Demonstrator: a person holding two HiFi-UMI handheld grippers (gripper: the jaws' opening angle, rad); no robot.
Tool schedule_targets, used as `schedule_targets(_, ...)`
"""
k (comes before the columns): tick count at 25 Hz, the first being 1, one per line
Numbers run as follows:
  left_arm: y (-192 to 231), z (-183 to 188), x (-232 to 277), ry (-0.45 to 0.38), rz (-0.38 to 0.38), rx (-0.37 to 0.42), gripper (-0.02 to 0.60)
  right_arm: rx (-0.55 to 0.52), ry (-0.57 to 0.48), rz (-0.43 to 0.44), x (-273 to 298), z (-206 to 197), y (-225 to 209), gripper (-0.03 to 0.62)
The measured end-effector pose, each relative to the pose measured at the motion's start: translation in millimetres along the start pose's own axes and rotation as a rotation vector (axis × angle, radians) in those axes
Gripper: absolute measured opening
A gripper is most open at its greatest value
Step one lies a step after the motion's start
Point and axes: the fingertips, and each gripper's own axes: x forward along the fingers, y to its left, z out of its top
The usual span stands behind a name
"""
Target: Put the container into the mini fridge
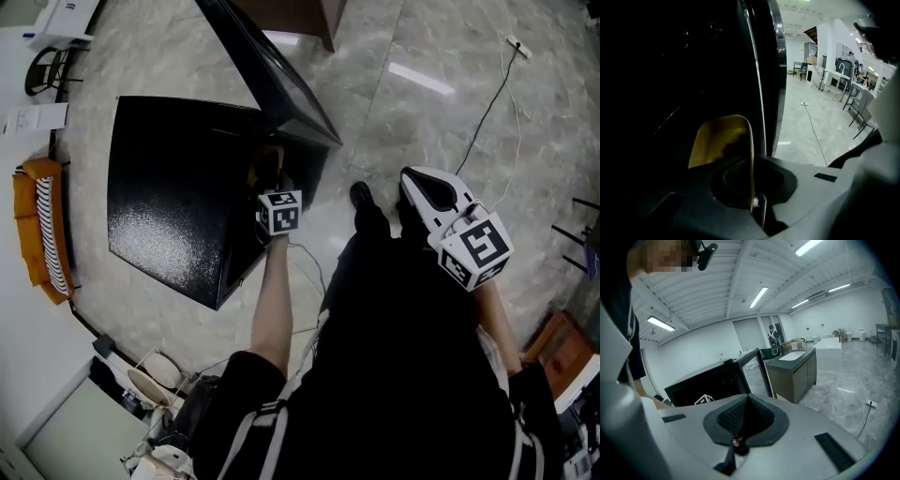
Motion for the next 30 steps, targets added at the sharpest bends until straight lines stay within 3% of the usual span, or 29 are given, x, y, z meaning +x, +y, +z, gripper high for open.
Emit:
schedule_targets(12, 46.6, -16.8, 53.0, 0.047, 0.110, 0.015, 0.040, -0.008, 0.071, -0.021, -11.9, -24.9, 6.2, 0.018)
schedule_targets(17, 57.8, -25.7, 73.5, 0.078, 0.122, 0.043, 0.040, 0.000, 0.089, -0.034, -16.9, -33.4, 4.2, 0.018)
schedule_targets(30, 78.1, -22.1, 90.0, 0.131, 0.156, 0.018, 0.040, 0.012, 0.111, -0.069, -20.0, -35.4, -4.7, 0.018)
